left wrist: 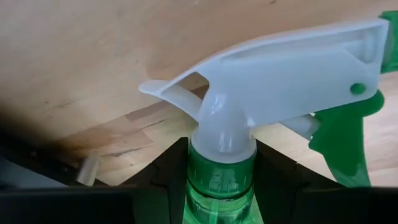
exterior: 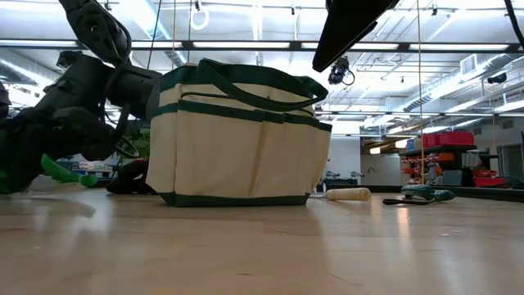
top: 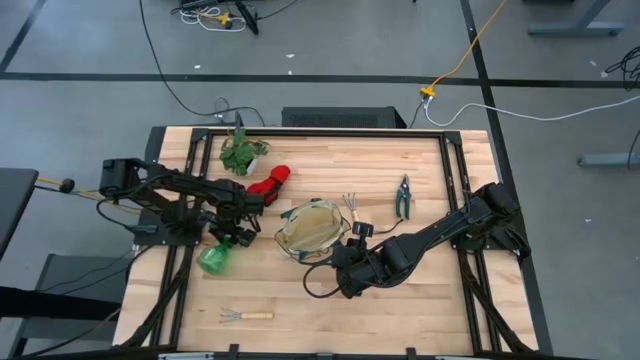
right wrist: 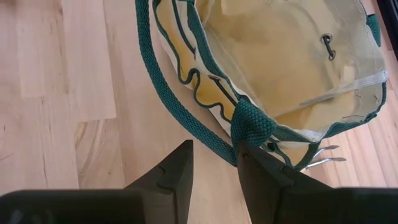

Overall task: Pick & Place Garden tools in Gardening bag
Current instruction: Put the spray bottle into the gardening bag

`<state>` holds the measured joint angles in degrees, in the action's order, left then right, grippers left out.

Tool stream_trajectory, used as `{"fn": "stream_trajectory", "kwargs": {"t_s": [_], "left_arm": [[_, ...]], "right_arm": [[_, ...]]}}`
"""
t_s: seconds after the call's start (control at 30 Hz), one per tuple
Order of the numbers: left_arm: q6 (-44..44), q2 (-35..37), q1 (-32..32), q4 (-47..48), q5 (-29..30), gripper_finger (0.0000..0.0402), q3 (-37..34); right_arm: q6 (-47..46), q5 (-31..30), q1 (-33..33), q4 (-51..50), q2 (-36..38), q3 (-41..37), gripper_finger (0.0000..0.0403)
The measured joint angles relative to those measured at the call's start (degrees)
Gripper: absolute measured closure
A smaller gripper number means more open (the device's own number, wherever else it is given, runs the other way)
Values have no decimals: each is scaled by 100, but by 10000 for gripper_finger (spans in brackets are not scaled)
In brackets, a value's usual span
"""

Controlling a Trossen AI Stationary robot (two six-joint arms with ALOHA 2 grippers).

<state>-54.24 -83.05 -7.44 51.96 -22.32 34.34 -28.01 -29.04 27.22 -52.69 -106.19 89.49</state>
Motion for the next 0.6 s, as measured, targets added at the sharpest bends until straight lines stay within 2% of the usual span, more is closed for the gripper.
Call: {"fn": "stream_trajectory", "kwargs": {"t_s": [0.3,0.6], "left_arm": [[158,316,153,213,385,256,489],[89,1266,339,636,1125,256,1143]], "right_arm": [[0,-8,-2,-4,0,0,277],[0,-6,-2,-22,0,0,277]]}}
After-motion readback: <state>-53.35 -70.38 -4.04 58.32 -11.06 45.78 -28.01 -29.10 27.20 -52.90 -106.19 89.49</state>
